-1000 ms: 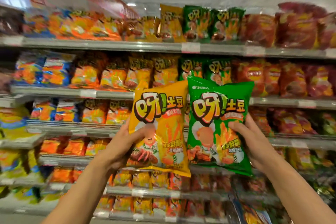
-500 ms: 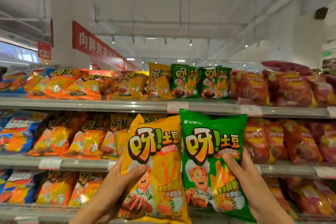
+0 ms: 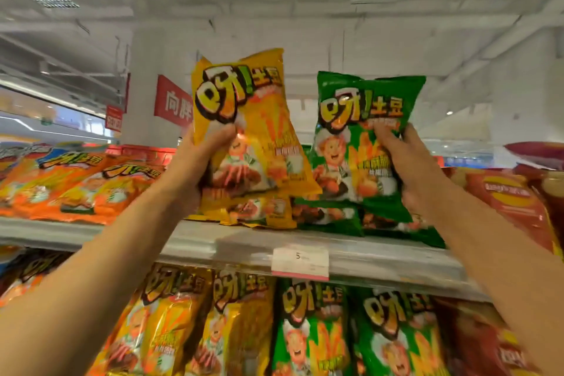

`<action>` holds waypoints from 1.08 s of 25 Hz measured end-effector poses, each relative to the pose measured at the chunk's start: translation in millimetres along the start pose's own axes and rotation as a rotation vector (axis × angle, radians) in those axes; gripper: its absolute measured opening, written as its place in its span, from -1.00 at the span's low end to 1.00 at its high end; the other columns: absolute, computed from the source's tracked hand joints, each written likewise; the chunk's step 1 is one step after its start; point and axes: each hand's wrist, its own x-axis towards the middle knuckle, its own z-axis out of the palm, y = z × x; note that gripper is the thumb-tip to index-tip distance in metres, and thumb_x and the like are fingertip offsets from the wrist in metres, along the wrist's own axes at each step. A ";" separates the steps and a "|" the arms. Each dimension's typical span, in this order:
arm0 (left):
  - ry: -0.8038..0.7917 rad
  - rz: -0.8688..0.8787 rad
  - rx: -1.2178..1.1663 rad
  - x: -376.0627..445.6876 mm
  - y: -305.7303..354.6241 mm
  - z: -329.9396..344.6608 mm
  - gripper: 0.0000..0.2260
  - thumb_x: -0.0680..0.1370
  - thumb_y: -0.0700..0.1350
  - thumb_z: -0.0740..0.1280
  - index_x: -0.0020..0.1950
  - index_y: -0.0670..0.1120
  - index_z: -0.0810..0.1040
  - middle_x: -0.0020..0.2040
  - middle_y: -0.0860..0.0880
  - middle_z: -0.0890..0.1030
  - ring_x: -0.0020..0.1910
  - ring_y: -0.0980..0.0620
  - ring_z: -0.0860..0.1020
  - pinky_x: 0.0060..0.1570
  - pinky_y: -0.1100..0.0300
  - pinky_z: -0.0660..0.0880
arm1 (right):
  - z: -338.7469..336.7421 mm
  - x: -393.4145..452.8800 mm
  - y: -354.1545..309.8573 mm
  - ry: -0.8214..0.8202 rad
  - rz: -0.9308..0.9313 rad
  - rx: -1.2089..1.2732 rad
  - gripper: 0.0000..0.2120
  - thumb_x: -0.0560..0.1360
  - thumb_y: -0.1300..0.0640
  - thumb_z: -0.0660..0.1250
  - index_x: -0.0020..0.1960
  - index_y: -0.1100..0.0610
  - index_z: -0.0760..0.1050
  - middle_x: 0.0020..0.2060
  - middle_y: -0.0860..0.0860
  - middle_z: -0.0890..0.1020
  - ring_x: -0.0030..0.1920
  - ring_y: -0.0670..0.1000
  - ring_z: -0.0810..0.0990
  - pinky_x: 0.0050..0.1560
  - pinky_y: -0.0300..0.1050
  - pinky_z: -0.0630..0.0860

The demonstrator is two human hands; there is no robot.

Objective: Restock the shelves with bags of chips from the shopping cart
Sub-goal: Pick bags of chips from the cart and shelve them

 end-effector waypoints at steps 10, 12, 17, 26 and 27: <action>-0.199 -0.319 0.241 51.7 -80.3 -36.5 -0.74 0.57 -0.03 0.43 0.25 0.02 0.58 0.11 -0.08 0.73 0.04 -0.11 0.72 0.00 -0.13 0.66 | -16.9 41.3 83.0 -0.056 0.421 -0.160 -0.66 0.56 -0.05 0.39 0.25 0.10 0.53 0.04 0.17 0.74 0.02 0.21 0.74 0.13 0.31 0.61; -0.243 -0.404 0.241 56.7 -88.1 -37.4 -0.79 0.55 0.01 0.45 0.16 0.02 0.65 0.08 -0.07 0.74 -0.03 -0.09 0.73 -0.12 -0.06 0.68 | -18.5 35.1 82.4 -0.103 0.460 -0.152 -0.57 0.49 -0.09 0.46 0.26 0.09 0.54 0.06 0.17 0.74 0.05 0.21 0.73 0.12 0.26 0.63; -0.302 -0.499 0.163 66.1 -95.5 -46.2 -0.50 0.37 0.07 0.56 0.27 0.00 0.57 0.11 -0.08 0.73 0.08 -0.11 0.71 -0.09 -0.03 0.68 | -14.1 23.0 73.0 -0.227 0.548 -0.248 -0.47 0.34 0.06 0.59 0.24 0.12 0.50 0.03 0.19 0.74 0.02 0.22 0.74 -0.10 0.11 0.70; 0.007 0.039 0.902 43.1 -85.9 -36.4 -0.17 0.46 0.33 0.37 0.62 0.10 0.11 0.58 -0.05 0.20 0.51 -0.10 0.26 0.46 -0.12 0.30 | 3.0 7.0 74.8 0.017 0.233 -0.885 0.07 0.33 -0.30 0.51 0.61 -0.05 -0.02 0.52 0.13 0.33 0.48 0.19 0.38 0.46 0.22 0.34; 0.018 0.211 0.975 34.4 -81.1 -32.7 -0.23 0.48 0.37 0.29 0.61 0.10 0.16 0.57 -0.02 0.18 0.54 -0.07 0.17 0.49 -0.09 0.22 | 6.5 3.4 75.8 0.050 0.134 -0.988 0.07 0.34 -0.36 0.45 0.62 -0.11 -0.08 0.57 0.10 0.20 0.54 0.19 0.25 0.48 0.22 0.26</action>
